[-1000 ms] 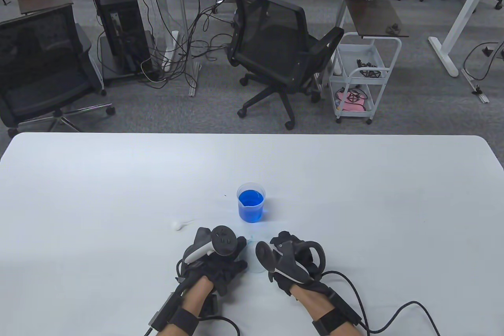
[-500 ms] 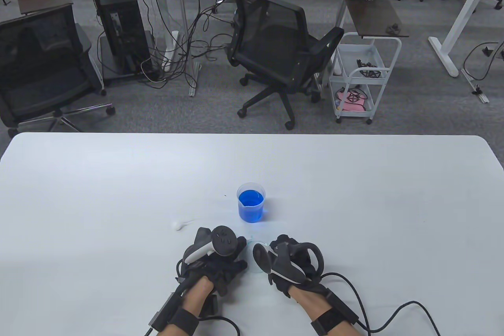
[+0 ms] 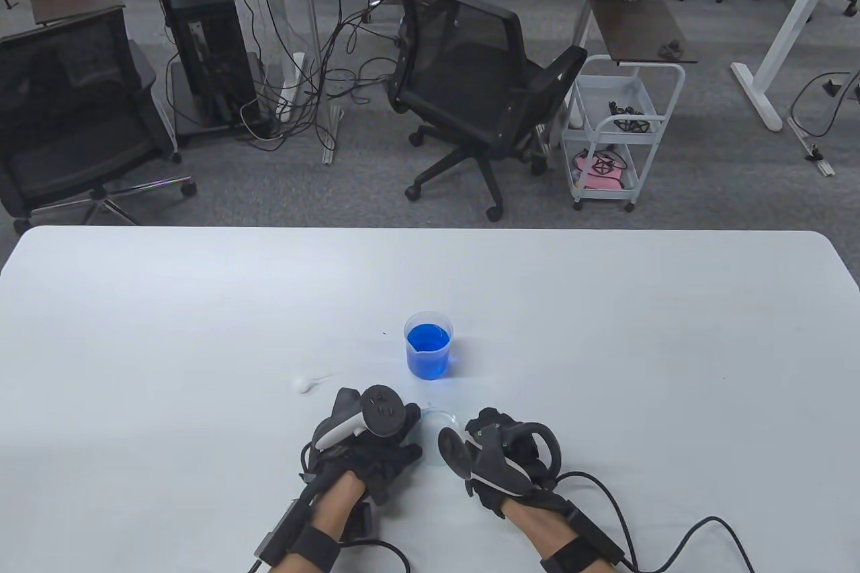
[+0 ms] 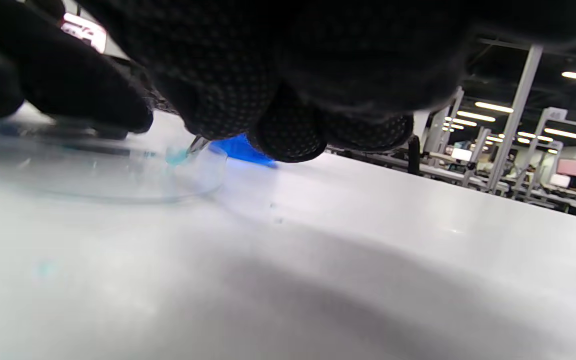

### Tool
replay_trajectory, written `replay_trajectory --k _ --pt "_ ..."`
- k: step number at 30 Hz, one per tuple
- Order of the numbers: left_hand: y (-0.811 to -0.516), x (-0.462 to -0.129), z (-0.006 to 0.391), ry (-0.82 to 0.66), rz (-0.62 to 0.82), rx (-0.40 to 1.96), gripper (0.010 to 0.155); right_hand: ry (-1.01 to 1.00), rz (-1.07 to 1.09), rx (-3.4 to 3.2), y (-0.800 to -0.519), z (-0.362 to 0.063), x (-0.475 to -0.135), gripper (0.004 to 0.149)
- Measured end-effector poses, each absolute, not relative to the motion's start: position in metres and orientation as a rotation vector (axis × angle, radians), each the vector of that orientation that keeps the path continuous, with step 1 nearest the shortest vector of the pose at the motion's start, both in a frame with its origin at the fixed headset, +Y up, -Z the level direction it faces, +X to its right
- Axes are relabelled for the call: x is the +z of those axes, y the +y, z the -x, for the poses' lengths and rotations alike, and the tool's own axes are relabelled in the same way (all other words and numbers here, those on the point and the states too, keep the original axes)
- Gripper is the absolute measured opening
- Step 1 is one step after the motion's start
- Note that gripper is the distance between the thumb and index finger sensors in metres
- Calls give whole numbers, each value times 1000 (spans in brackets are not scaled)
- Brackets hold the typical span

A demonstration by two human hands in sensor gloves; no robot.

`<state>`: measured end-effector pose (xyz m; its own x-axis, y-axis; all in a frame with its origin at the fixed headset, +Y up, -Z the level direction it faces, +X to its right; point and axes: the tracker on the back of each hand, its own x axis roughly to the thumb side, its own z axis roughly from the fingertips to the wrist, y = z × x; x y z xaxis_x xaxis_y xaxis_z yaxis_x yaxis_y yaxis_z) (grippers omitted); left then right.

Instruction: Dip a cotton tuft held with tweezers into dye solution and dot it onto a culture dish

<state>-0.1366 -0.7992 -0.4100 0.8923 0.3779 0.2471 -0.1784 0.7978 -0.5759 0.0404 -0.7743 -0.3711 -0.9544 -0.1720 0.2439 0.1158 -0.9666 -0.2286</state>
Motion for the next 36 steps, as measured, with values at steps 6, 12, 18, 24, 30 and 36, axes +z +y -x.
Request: replay_trajectory --k 6,12,18,24,30,36 --pt "-799 -411 137 -363 576 306 70 330 397 -2963 -772 -40 -371 40" --pt "-799 -411 138 -359 576 308 70 421 399 -3036 -749 -50 -358 40" --pt "-799 -411 138 -360 572 310 70 345 437 -2997 -762 -41 -356 40" --pt "-799 -411 139 -361 571 309 70 285 442 -2956 -776 -36 -361 40" --pt "-799 -411 139 -359 572 311 70 332 434 -2991 -766 -39 -359 40" --pt "-799 -411 138 -357 575 312 70 438 457 -3036 -747 -36 -349 40"
